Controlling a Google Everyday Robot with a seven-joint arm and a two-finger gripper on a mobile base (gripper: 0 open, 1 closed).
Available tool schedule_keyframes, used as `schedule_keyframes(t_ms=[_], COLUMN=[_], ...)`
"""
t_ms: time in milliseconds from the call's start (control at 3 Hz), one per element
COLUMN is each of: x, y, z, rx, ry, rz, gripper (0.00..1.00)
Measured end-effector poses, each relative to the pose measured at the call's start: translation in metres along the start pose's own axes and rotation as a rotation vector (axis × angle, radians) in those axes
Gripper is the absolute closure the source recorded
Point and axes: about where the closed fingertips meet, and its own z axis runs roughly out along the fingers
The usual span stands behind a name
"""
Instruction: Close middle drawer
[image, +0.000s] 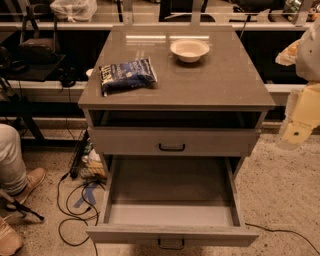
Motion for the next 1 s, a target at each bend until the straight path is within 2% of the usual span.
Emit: schedule_keyframes(t_ms=[333,667,1000], x=[0.000,0.013,0.021], y=[0.000,0.010,0.036], z=[0.000,0.041,0.106], rx=[0.000,-0.087,-0.205], ry=[0.000,-0.025,-0.084], rz=[0.000,0.085,0.234], gripper=[0.00,0.00,0.00])
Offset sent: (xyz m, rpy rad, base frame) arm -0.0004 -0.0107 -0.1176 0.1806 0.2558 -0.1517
